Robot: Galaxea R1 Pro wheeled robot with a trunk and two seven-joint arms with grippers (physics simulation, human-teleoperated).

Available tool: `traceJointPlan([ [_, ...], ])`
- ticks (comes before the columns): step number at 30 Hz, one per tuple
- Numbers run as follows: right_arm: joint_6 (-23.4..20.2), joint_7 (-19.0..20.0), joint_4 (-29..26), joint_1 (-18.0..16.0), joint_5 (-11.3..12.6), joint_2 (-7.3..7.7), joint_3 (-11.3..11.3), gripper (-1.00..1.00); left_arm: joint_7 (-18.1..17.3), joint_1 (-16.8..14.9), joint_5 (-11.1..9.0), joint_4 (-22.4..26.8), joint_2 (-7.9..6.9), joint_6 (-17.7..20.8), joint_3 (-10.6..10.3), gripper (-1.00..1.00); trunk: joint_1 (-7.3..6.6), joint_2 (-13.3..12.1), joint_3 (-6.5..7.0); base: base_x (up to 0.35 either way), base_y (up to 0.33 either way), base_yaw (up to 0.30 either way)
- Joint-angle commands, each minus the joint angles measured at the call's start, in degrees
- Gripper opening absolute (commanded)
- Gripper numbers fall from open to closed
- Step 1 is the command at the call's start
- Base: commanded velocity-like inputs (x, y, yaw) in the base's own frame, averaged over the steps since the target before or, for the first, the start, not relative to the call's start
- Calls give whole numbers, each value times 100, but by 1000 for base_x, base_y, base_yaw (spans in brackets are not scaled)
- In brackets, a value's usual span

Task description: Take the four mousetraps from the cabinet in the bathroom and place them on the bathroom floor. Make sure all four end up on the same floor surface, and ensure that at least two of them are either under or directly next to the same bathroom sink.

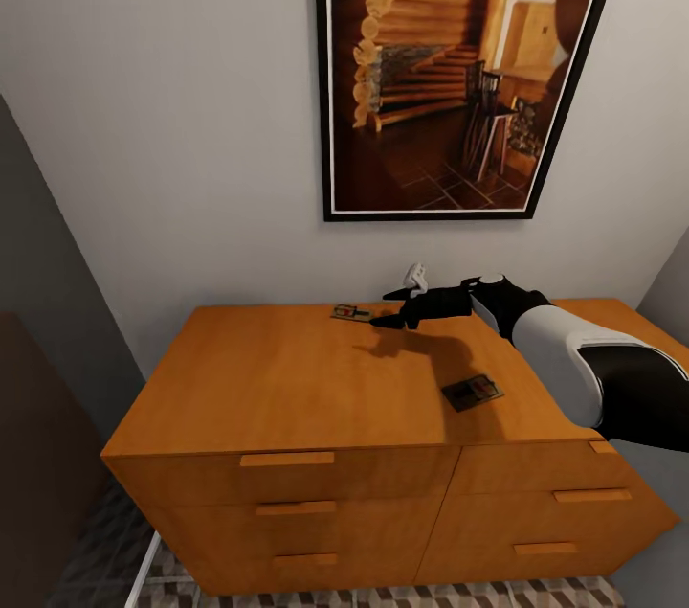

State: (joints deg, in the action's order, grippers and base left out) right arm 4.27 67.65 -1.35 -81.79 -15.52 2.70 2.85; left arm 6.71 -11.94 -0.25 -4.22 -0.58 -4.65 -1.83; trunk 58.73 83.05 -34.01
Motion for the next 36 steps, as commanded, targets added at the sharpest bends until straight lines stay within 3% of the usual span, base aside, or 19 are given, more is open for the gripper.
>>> traceJointPlan([
  [1, 45, 7, -3, -3, -3, 2, 25, 100, 14, -10, -2, -27, 2, -44, -19, 100, 0, 3, -5, 0, 0, 0],
  [36, 48, 6, 3, 147, 6, 2, 32, 100, 13, -10, -2, -27, -4, -44, -19, 100, 0, 3, -5, 0, 0, 0],
])
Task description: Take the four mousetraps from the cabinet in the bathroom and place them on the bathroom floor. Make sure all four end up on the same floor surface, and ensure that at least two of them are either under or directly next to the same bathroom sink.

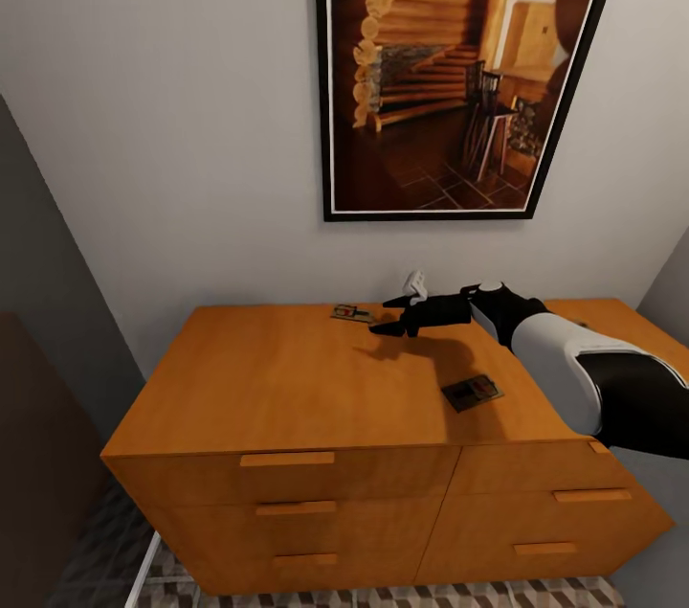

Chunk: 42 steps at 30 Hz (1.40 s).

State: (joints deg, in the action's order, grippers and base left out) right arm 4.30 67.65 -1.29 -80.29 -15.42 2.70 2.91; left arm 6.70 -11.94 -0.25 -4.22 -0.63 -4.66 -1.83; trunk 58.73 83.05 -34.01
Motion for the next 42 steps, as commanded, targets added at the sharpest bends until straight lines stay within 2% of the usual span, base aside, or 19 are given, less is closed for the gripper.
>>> traceJointPlan([
  [1, 45, 5, -3, 0, -5, 2, 25, 100, 13, -10, -2, -27, 1, -44, -19, 100, 0, 3, -5, 0, 0, 0],
  [42, 45, -14, -3, 14, -5, -3, 25, 100, 1, -10, -2, -27, 9, -44, -19, 100, 0, 3, -5, 25, 0, 0],
])
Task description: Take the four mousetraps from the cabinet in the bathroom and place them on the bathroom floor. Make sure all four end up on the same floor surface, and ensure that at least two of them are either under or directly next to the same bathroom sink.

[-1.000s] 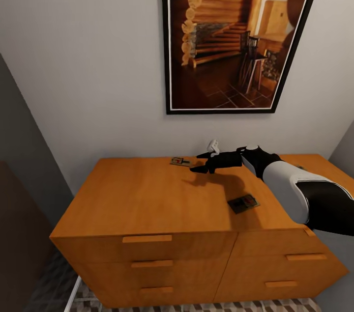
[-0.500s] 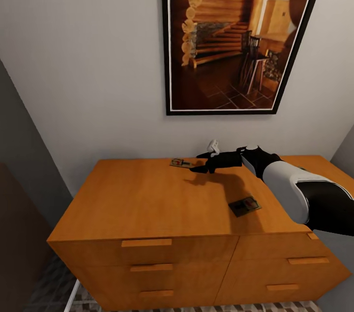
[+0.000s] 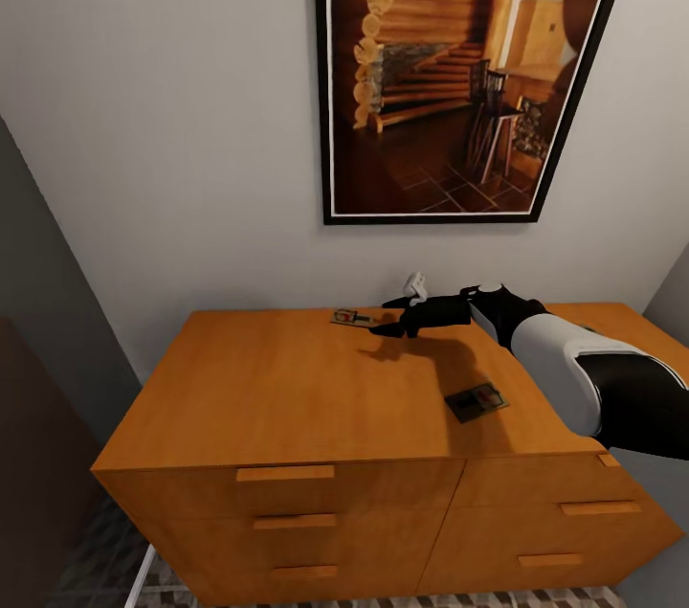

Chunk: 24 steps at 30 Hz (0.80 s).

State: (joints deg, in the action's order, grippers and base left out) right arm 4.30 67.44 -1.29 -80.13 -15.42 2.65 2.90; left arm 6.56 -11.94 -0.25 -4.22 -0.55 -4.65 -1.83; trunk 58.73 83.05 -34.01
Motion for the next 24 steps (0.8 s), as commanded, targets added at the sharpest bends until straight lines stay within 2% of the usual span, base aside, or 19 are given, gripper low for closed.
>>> traceJointPlan([
  [1, 44, 6, -3, -3, -5, 3, 26, 100, 14, -10, -2, -27, 1, -44, -19, 100, 0, 3, -5, 0, 0, 0],
  [24, 44, -3, -3, 28, -5, 1, 26, 100, 20, -10, -2, -27, 0, -44, -19, 100, 0, 3, -5, 0, 0, 0],
])
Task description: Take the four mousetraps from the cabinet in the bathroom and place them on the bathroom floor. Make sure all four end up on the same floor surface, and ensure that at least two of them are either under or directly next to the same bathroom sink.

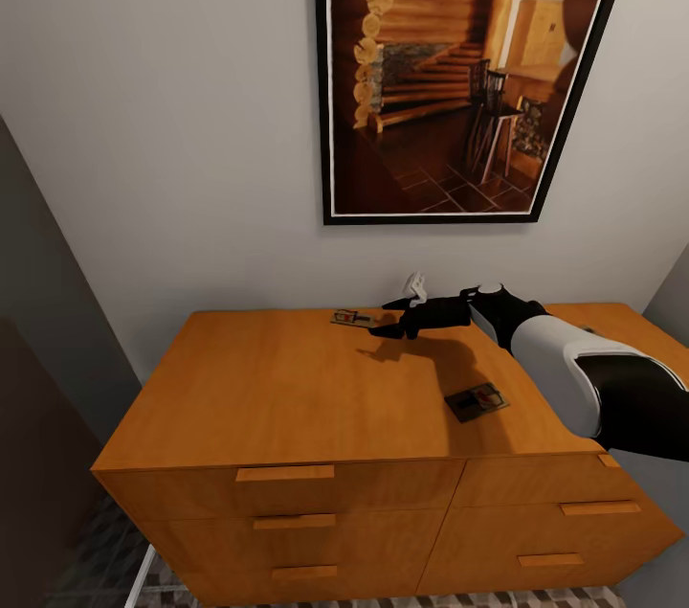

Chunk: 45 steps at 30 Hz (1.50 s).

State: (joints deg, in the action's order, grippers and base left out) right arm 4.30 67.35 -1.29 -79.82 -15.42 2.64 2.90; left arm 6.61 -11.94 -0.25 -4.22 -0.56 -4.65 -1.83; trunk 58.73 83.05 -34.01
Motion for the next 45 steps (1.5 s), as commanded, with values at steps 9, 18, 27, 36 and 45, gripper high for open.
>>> traceJointPlan([
  [9, 45, 6, -3, 1, -5, 4, 26, 100, 15, -10, -1, -27, -1, -44, -17, 100, 0, 3, -5, 0, 0, 0],
  [18, 46, 2, -3, 1, -5, 4, 26, 100, 15, -10, -1, -27, -2, -44, -19, 100, 0, 3, -5, 0, 0, 0],
  [27, 52, 5, -3, 1, -5, 1, 26, 100, 15, -10, -1, -27, -4, -44, -19, 100, 0, 3, -5, 0, 0, 0],
  [36, 53, 6, -3, 1, -5, 0, 26, 100, 15, -10, -1, -27, -5, -44, -19, 100, 0, 3, -5, 0, 0, 0],
  [45, 53, -8, -3, 1, -13, 4, 26, 100, 15, -10, -1, -27, -3, -44, -19, 100, 0, 3, -5, 0, 0, 0],
])
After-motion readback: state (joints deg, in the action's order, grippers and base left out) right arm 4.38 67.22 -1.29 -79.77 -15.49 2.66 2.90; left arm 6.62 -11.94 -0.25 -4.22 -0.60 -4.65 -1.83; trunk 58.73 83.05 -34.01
